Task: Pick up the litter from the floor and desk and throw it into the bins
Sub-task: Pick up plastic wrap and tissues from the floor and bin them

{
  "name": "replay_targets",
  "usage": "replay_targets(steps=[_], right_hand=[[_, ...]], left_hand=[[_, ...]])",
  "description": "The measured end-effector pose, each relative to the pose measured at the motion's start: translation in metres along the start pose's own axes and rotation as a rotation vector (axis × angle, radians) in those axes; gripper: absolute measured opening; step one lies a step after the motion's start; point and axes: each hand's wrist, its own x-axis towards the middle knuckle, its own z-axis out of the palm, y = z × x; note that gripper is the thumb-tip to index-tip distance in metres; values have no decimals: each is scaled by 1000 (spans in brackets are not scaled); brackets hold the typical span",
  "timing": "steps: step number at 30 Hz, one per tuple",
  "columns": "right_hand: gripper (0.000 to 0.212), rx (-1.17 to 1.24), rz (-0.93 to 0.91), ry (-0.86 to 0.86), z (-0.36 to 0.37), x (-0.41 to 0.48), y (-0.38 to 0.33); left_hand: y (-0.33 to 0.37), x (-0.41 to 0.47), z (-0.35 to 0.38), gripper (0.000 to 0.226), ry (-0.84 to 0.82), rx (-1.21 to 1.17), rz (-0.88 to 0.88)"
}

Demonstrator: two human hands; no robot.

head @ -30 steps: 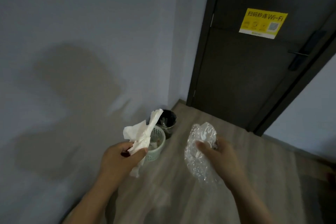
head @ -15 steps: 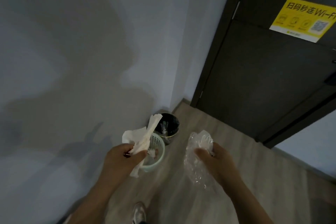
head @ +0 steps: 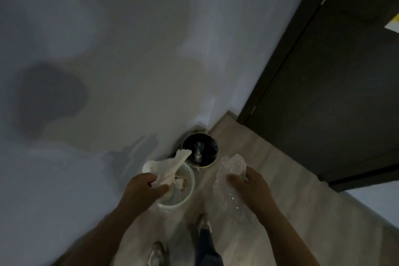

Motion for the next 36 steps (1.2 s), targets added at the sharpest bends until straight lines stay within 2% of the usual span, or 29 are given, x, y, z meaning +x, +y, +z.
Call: replay_targets(steps=[3, 7, 14, 19, 28, 30, 36], right_hand=[[17, -8, 19, -61, -12, 45, -2], [1, -65, 27, -157, -15, 102, 7], [16, -146, 117, -243, 13, 170, 46], [16, -182, 178, -257, 44, 211, 76], [17, -190, 240, -307, 106, 265, 134], [16, -190, 251, -315, 119, 275, 146], [12, -282, 221, -340, 168, 302, 182]], left_hand=[[9, 18, 18, 36, 5, 5, -108], [11, 48, 45, 26, -45, 1, -223], [-20, 114, 99, 49, -211, 95, -374], [-45, 172, 136, 51, -316, 138, -398], [-108, 252, 201, 68, -365, 172, -383], [-120, 261, 211, 66, -344, 169, -376], [-159, 268, 228, 38, -360, 134, -357]])
